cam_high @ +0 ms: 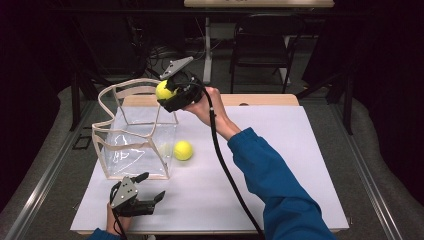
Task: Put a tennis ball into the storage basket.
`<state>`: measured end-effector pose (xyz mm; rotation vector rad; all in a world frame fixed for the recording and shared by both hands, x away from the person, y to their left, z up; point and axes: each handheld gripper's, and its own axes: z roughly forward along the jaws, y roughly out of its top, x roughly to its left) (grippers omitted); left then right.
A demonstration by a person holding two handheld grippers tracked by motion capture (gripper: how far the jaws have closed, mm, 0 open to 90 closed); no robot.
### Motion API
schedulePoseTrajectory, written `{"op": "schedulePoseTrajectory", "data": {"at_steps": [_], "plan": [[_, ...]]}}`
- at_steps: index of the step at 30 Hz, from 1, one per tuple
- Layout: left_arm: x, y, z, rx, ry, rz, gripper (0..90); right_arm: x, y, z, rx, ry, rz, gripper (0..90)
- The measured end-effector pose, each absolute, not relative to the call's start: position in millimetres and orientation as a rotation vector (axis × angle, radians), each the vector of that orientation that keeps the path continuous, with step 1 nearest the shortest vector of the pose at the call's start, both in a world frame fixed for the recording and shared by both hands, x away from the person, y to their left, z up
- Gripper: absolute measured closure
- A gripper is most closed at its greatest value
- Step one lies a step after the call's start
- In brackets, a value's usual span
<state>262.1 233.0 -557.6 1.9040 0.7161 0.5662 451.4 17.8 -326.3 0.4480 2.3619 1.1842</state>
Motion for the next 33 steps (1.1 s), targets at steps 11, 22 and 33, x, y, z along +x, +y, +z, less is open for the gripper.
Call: {"op": "schedulePoseTrajectory", "data": {"at_steps": [11, 22, 33], "plan": [[262, 233, -557, 1.905, 0.714, 0.568, 16.1, 452, 28, -323, 0.427, 2.352, 1.203, 26.6], [262, 232, -557, 1.906, 0.712, 0.566, 16.1, 452, 36, -320, 0.423, 2.342, 1.238, 26.6], [262, 232, -557, 1.906, 0.709, 0.562, 16.1, 454, 43, -322, 0.429, 2.353, 1.245, 26.6]]}}
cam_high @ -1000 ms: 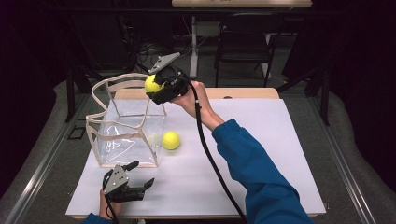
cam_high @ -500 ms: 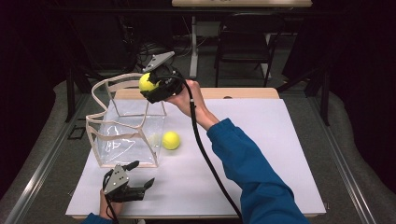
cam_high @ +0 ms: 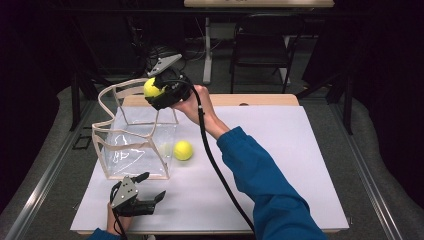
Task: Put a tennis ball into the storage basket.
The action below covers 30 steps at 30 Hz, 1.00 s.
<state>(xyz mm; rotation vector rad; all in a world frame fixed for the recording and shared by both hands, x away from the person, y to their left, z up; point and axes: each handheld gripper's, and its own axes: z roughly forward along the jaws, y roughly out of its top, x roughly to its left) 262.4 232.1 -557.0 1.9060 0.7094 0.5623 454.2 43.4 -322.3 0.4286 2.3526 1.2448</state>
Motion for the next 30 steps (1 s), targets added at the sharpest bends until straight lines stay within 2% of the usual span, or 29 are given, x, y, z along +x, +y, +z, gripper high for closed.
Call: {"op": "schedulePoseTrajectory", "data": {"at_steps": [30], "plan": [[263, 232, -557, 1.908, 0.708, 0.561, 16.2, 452, 70, -320, 0.386, 2.391, 1.189, 26.6]]}}
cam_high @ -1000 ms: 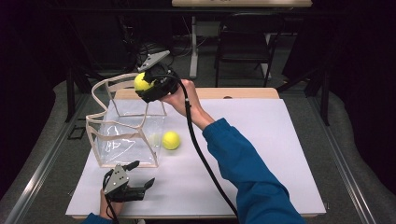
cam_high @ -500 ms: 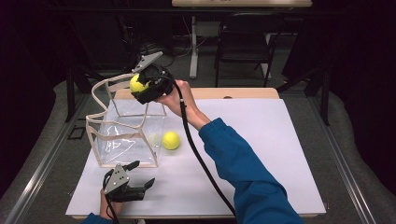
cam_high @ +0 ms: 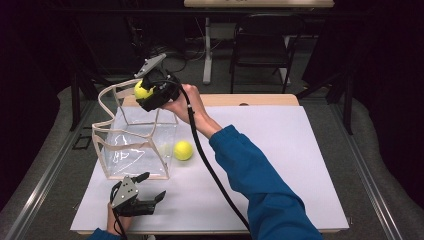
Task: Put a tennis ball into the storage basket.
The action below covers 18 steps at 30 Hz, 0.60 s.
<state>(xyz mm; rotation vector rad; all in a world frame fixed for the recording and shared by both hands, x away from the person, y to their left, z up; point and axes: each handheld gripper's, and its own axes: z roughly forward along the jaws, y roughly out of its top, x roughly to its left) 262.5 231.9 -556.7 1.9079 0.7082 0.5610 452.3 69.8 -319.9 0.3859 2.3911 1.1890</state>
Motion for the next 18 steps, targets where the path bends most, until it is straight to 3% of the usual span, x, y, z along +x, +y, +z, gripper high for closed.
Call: {"op": "schedulePoseTrajectory", "data": {"at_steps": [18], "plan": [[262, 232, -557, 1.908, 0.707, 0.562, 16.1, 453, 84, -326, 0.369, 2.470, 1.122, 26.6]]}}
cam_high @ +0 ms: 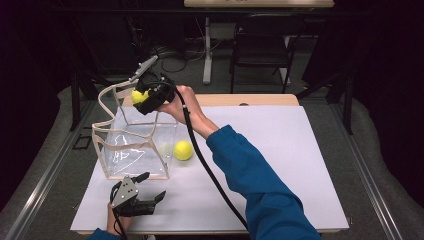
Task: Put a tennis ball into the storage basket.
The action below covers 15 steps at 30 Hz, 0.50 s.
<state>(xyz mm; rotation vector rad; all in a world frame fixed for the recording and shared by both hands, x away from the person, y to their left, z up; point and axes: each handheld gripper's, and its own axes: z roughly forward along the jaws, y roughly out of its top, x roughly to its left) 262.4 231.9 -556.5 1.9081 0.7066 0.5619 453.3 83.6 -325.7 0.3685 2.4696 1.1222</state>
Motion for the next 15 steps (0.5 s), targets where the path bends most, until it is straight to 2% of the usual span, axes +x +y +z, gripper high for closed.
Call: {"op": "schedulePoseTrajectory", "data": {"at_steps": [15], "plan": [[262.6, 231.6, -556.7, 1.905, 0.709, 0.555, 16.2, 456.5, 91.9, -335.3, 0.371, 2.523, 1.084, 26.5]]}}
